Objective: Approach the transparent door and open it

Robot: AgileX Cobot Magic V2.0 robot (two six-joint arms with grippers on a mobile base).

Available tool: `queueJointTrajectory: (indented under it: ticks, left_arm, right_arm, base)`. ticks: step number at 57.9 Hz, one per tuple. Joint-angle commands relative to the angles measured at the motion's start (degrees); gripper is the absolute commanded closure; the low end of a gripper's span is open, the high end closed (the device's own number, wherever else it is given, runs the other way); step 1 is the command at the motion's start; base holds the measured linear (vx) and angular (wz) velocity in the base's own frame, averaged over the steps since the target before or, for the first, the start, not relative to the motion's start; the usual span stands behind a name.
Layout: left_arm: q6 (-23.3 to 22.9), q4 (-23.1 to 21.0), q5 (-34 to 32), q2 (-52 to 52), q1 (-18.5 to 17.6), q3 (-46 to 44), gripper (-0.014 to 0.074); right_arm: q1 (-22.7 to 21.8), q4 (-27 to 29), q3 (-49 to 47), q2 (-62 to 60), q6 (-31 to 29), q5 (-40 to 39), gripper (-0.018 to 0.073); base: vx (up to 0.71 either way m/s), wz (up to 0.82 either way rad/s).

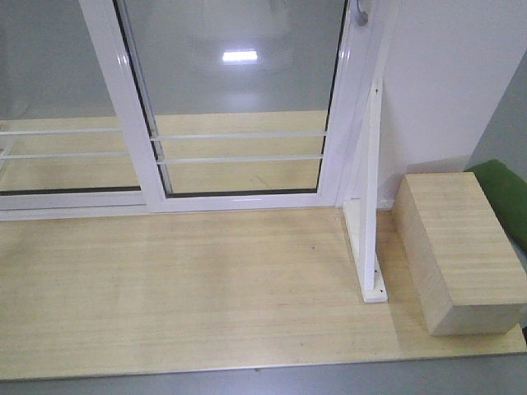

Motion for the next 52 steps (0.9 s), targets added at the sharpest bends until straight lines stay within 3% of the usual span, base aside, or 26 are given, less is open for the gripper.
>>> queueJointTrajectory:
  ticks: [1, 52]
  left_arm:
    - [-0.4, -0.37, -4.52, -0.8, -0.11, 0.93, 0.053]
    - [-0.4, -0.37, -4.51, -0.8, -0.16, 0.93, 0.053]
  right_arm:
    - [0.08, -0.1, 0.1, -0.88, -0.08, -4.78, 0.0565]
    - [0.08, -0.1, 0.1, -0.88, -0.08, -4.78, 0.0565]
  base:
    - [0.51, -0.02]
    - [0.37, 0.02]
